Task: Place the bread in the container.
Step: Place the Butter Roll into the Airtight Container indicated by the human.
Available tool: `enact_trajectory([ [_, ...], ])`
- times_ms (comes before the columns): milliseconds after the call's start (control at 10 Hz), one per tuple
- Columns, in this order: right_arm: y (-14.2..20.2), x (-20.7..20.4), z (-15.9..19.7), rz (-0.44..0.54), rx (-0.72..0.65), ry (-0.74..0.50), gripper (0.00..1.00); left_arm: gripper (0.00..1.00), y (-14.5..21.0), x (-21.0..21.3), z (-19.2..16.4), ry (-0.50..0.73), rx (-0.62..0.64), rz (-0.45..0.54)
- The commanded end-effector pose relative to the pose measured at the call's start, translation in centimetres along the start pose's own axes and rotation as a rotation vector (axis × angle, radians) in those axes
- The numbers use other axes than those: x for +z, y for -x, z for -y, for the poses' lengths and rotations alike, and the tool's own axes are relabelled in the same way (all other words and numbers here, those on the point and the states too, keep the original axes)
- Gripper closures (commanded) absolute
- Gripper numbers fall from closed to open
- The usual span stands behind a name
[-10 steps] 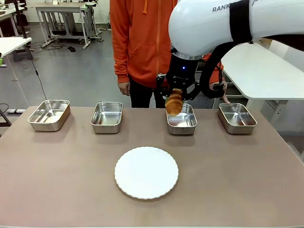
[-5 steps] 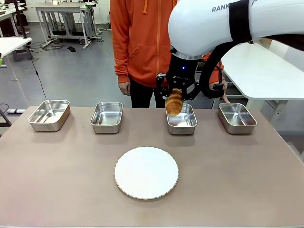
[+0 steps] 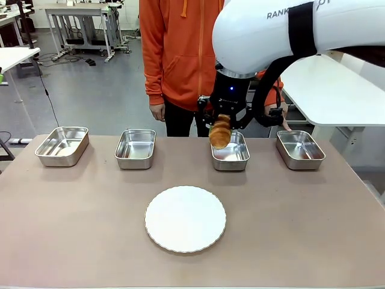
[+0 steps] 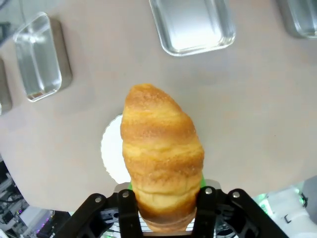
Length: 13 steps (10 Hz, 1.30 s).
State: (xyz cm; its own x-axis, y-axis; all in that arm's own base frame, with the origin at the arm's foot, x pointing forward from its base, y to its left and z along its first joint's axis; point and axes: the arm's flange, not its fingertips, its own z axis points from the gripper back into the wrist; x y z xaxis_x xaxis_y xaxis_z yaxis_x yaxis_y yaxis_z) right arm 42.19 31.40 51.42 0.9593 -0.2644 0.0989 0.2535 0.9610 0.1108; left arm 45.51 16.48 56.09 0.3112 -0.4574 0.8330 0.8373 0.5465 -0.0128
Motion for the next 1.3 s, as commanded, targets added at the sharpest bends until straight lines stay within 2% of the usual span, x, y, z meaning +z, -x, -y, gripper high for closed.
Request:
enact_trajectory([
  [0,-0.5,0.2,0.4,0.002,0.037,0.000,0.55,0.00,-0.1,0.0,0.2,0.002,-0.007,0.000],
  [400,-11.9,1.8,9.3,0.046,0.096,-0.028,0.55,0.00,-0.1,0.0,0.2,0.002,-0.007,0.000],
  [500,-14.6,1.7,12.1,0.053,0.158,-0.020,0.55,0.00,-0.1,0.0,0.2,0.002,-0.007,0.000],
  [600,-17.1,1.0,15.3,0.070,0.274,-0.069,0.55,0.00,-0.1,0.0,0.2,0.002,-0.007,0.000],
  [800,-19.9,-0.4,19.8,0.077,0.261,-0.016,0.55,0.00,-0.1,0.0,0.2,0.002,-0.007,0.000],
  [1000,-21.2,-2.4,22.9,0.054,0.339,0.004,0.55,0.00,-0.1,0.0,0.2,0.002,-0.007,0.000],
  [1100,-21.4,-3.6,23.7,0.044,0.386,-0.029,0.55,0.00,-0.1,0.0,0.2,0.002,-0.007,0.000],
  [1200,-21.3,-3.9,23.6,0.042,0.350,-0.104,0.55,0.00,-0.1,0.0,0.2,0.002,-0.007,0.000],
])
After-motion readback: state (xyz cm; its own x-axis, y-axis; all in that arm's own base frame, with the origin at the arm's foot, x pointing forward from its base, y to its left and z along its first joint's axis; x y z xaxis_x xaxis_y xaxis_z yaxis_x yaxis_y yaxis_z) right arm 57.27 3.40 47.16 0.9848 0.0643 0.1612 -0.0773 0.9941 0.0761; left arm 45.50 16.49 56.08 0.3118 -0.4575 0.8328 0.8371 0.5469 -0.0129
